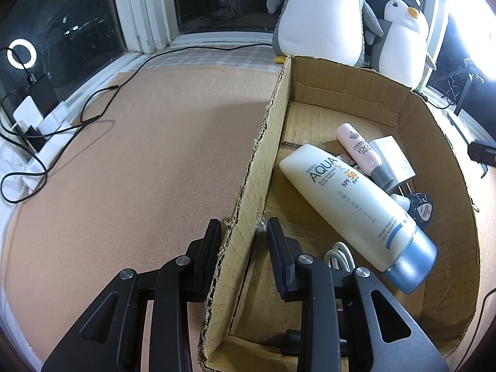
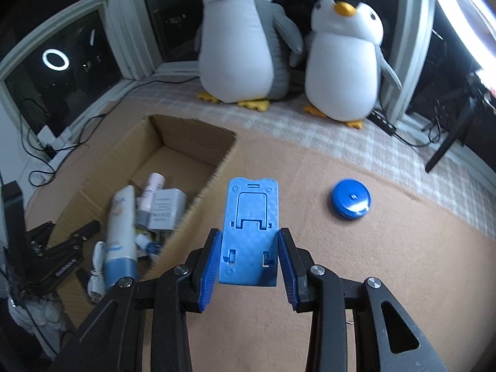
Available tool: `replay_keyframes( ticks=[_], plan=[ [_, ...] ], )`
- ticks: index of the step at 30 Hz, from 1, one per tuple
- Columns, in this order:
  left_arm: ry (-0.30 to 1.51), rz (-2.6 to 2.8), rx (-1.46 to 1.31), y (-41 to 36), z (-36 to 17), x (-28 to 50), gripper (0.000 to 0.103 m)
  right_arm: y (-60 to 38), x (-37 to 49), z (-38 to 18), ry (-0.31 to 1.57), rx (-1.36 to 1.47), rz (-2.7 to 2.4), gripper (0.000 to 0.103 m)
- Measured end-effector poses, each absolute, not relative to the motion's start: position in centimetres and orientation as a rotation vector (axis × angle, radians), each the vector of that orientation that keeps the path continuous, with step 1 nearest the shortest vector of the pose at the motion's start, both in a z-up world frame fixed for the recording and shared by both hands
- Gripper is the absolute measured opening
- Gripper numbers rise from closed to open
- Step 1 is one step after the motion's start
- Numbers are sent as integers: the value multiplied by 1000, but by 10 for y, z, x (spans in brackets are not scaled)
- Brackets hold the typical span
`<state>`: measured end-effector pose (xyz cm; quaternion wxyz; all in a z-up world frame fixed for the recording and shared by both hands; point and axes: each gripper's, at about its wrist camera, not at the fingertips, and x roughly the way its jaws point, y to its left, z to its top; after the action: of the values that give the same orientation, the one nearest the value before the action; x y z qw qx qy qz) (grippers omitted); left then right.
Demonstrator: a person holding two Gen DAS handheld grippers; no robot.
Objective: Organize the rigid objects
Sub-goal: 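Carry the blue phone stand with the right gripper into the box, then open the right gripper to release the stand beside the sunscreen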
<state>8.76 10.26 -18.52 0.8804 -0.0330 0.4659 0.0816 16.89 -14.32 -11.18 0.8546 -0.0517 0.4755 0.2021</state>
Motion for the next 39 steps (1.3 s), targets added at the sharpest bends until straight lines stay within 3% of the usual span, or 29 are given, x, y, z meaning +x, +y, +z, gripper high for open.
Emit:
replay_keyframes(
  ticks=[12, 39],
  plan=[
    [971, 170, -67, 103, -185, 88, 29, -81, 161, -97, 984, -154, 571, 33],
    [971, 170, -67, 103, -185, 88, 29, -31, 167, -126, 1030, -219, 612, 33]
  ],
)
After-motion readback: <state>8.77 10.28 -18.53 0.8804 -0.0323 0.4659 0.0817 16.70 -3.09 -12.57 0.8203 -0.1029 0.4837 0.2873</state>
